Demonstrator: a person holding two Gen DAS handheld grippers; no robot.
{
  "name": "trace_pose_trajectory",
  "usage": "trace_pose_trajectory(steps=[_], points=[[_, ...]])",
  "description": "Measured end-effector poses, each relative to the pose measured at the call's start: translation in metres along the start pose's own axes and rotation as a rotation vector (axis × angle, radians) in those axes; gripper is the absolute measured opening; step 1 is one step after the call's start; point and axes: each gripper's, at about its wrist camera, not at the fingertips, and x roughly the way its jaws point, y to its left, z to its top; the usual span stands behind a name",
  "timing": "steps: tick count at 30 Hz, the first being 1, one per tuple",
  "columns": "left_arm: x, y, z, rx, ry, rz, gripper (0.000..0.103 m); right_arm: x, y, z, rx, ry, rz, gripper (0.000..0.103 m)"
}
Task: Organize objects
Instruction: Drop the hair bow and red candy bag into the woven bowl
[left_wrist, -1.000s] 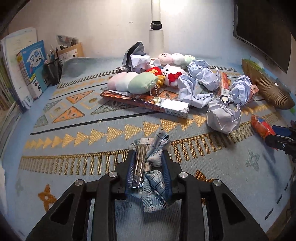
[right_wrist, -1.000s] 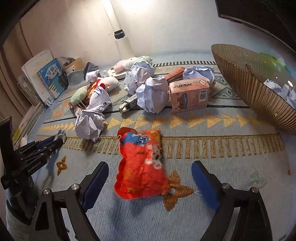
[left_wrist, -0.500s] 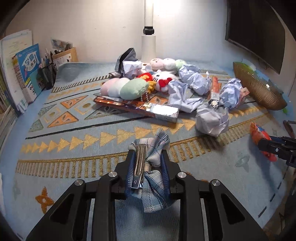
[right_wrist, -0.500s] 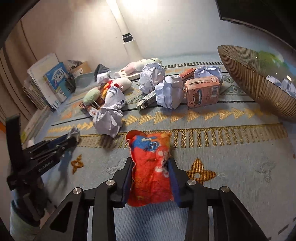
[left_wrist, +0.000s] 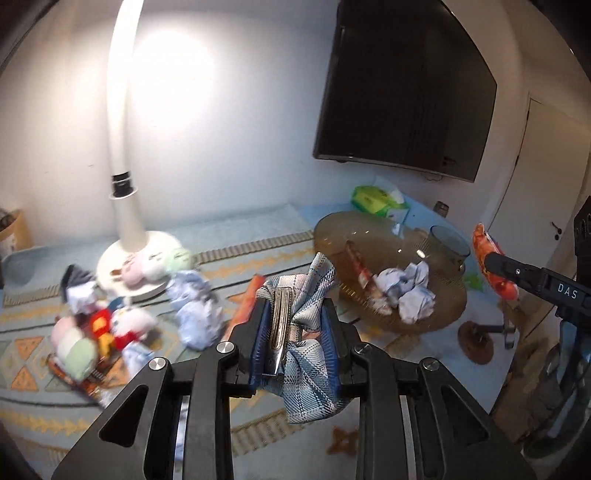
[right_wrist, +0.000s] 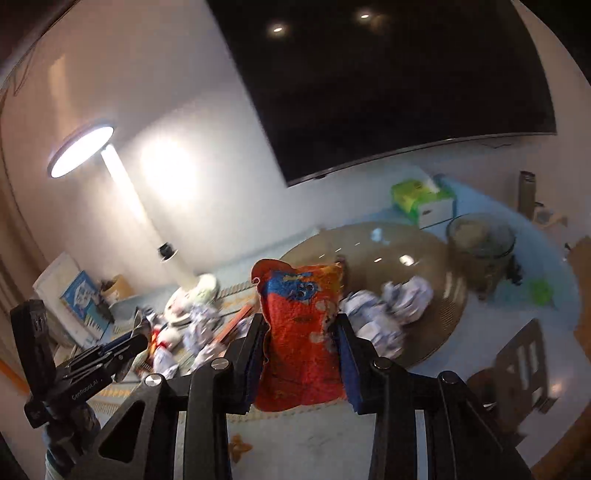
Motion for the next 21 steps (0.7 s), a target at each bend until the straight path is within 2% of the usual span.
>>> trace_pose_trajectory(steps=[2, 7, 8, 9, 10, 11, 13, 16, 18, 21], points=[[0.029, -0.021, 0.018, -0.012, 0.013, -0.035, 0.024, 0.015, -0.021, 0.023, 0.047, 0.02, -0.03, 0.036], [0.087, -0.066, 0.044, 0.018, 0.036, -0.033, 0.026, 0.058, -0.05, 0.055, 0.122, 0.07, -0.077, 0.038], [0.093, -0.072, 0.046, 0.024, 0.032, -0.032, 0.039, 0.068, -0.054, 0.059, 0.127, 0.087, -0.078, 0.042], [0.097, -0.076, 0.047, 0.03, 0.026, -0.026, 0.046, 0.078, -0.059, 0.062, 0.14, 0.114, -0.074, 0.048], [0.099, -0.078, 0.047, 0.026, 0.025, -0.024, 0.066, 0.083, -0.067, 0.065, 0.158, 0.134, -0.074, 0.064], [0.099, -0.076, 0.046, 0.014, 0.027, -0.018, 0.088, 0.086, -0.072, 0.065, 0.175, 0.14, -0.079, 0.067], [0.09, -0.071, 0.042, -0.01, -0.011, -0.007, 0.09, 0.085, -0.077, 0.063, 0.187, 0.144, -0.061, 0.067], [0.073, -0.058, 0.036, -0.003, -0.026, 0.02, 0.09, 0.073, -0.068, 0.054, 0.145, 0.126, -0.066, 0.067], [0.057, -0.044, 0.031, -0.018, -0.04, 0.04, 0.09, 0.067, -0.054, 0.047, 0.1, 0.123, -0.069, 0.067], [0.027, -0.016, 0.021, -0.053, -0.059, 0.073, 0.09, 0.058, -0.021, 0.031, 0.022, 0.124, -0.027, 0.067]])
